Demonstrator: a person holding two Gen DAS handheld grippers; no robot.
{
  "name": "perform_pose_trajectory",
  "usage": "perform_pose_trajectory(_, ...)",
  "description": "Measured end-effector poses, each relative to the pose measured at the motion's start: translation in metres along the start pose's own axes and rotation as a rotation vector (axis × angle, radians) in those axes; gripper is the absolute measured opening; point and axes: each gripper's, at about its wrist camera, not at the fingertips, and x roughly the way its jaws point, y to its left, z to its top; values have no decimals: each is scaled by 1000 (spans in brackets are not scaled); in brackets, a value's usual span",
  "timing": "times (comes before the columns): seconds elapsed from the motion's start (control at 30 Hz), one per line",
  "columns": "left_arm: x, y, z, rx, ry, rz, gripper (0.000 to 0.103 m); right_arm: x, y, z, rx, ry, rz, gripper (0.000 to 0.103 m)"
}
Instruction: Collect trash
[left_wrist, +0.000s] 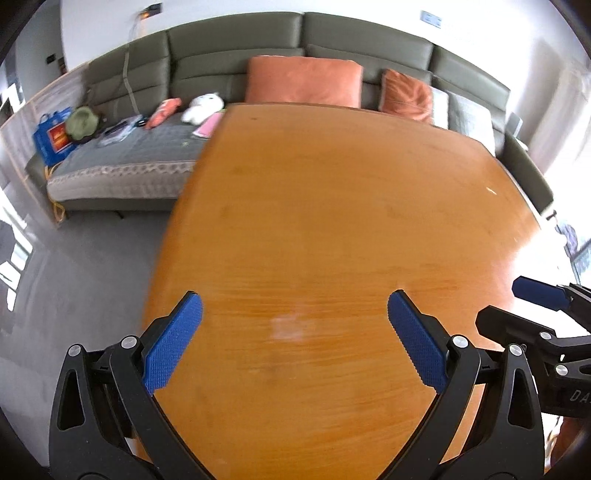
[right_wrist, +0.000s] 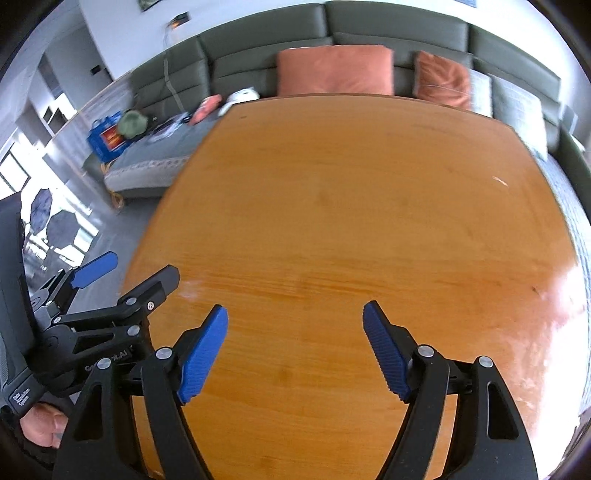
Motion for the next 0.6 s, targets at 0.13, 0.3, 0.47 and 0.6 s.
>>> perform_pose_trajectory(0.13,13,-36,-5,60,12,-16,97,2,-27,-13,14,-16,-47,78)
perform_pose_trajectory(0.3,27,-62,-12,81,20,-36,97,7,-65,-28,56,-40,-83,78)
perform_pose_trajectory(0.47,37,-80,-19,97,-6,-38,97,18,-96,-39,98,-64,-108,78)
perform_pose_trajectory(0.6,48,-87,-26,99,-21,-30,97,33,-112,-45,124,-62,-117,78)
